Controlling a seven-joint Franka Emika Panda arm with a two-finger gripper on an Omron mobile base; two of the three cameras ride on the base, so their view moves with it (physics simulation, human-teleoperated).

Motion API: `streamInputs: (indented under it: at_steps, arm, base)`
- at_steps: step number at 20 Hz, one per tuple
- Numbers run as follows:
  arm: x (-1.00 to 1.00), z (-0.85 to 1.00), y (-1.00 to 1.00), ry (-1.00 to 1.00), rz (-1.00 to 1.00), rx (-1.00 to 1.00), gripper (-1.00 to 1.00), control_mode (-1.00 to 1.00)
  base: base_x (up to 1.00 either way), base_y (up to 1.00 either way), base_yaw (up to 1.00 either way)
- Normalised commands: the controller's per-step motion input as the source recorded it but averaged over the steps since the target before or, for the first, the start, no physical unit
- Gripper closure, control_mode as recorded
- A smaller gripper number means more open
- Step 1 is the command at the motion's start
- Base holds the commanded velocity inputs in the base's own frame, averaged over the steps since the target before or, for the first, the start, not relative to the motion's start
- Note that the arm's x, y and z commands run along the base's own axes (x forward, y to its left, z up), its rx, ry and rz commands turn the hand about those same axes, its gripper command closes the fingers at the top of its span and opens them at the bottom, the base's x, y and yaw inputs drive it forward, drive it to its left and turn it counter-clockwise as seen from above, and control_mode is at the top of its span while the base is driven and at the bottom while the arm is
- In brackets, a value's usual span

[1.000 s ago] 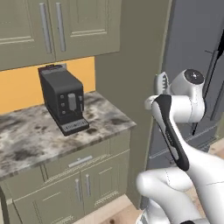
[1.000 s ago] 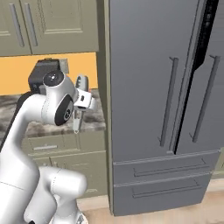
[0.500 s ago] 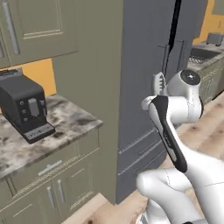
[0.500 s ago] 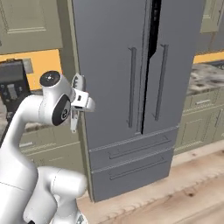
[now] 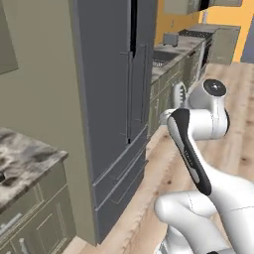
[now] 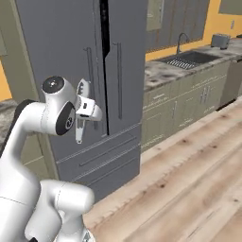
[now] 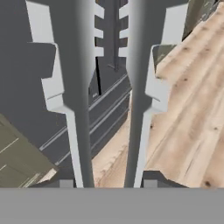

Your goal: Take the tongs from the drawer on the left and place them on the dining counter next to the tray containing the kebab skewer.

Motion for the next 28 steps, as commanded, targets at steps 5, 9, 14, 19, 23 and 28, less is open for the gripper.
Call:
streamInputs:
  at_steps: [5, 9, 14, 19, 23, 28]
  arm:
    - [0.0, 0.0, 0.0, 0.0, 0.0, 0.0, 1.0, 1.0]
    - [0.0, 0.0, 0.0, 0.0, 0.0, 0.0, 1.0, 1.0]
    - [0.0, 0.0, 0.0, 0.0, 0.0, 0.0, 1.0, 1.0]
    - [0.0, 0.0, 0.0, 0.0, 0.0, 0.0, 1.0, 1.0]
    - [0.0, 0.0, 0.0, 0.0, 0.0, 0.0, 1.0, 1.0]
    - [0.0, 0.0, 0.0, 0.0, 0.0, 0.0, 1.0, 1.0]
  base:
    - [-0.03, -0.34, -0.47]
    - [0.0, -0.24, -0.44]
    - [0.0, -0.14, -0.41]
    - [0.0, -0.08, -0.38]
    - [0.0, -0.08, -0.35]
    - [0.0, -0.06, -0.32]
